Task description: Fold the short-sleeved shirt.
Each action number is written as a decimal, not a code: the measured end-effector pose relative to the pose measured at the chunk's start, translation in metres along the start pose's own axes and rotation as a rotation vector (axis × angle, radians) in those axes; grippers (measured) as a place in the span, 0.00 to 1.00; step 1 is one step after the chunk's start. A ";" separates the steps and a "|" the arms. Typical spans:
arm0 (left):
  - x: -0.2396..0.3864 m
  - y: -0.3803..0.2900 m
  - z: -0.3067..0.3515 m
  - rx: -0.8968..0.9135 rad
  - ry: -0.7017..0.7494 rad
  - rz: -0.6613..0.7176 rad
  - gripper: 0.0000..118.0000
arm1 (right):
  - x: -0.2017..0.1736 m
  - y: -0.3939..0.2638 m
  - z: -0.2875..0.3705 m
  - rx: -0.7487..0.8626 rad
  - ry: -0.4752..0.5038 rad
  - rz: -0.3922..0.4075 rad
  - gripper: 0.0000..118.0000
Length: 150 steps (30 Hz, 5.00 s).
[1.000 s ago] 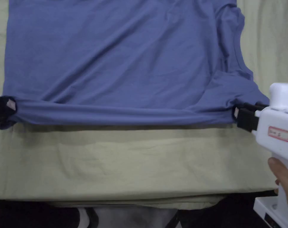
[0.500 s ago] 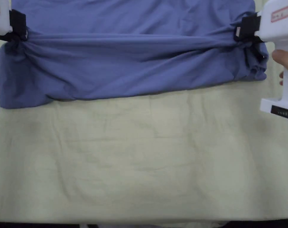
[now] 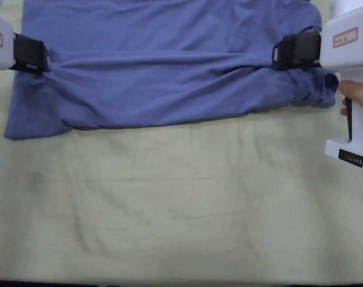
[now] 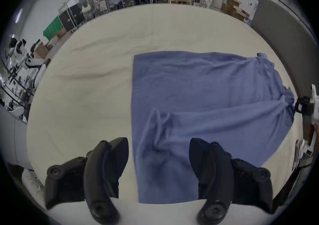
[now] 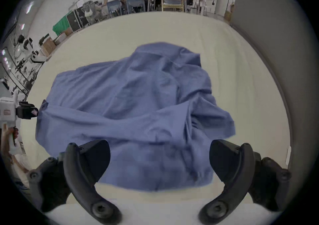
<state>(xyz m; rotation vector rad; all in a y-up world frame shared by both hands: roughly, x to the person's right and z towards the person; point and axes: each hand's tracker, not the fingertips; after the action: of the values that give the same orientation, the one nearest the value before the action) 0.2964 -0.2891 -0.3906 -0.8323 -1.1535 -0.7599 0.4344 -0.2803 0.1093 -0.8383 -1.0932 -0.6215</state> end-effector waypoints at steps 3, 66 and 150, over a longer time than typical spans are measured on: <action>0.002 -0.040 0.050 0.102 0.011 0.010 0.69 | -0.005 -0.029 0.043 0.045 0.004 0.001 0.99; -0.013 -0.045 0.057 -0.063 -0.043 -0.049 0.00 | 0.037 -0.065 0.061 -0.096 0.147 -0.077 0.12; 0.007 0.117 -0.016 -0.010 -0.227 -0.039 0.00 | 0.044 0.100 -0.104 -0.202 0.002 -0.154 0.02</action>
<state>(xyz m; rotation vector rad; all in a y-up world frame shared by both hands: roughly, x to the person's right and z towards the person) 0.4052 -0.2457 -0.4064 -0.9237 -1.3719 -0.7165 0.5813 -0.3127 0.1002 -0.9319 -1.1122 -0.8722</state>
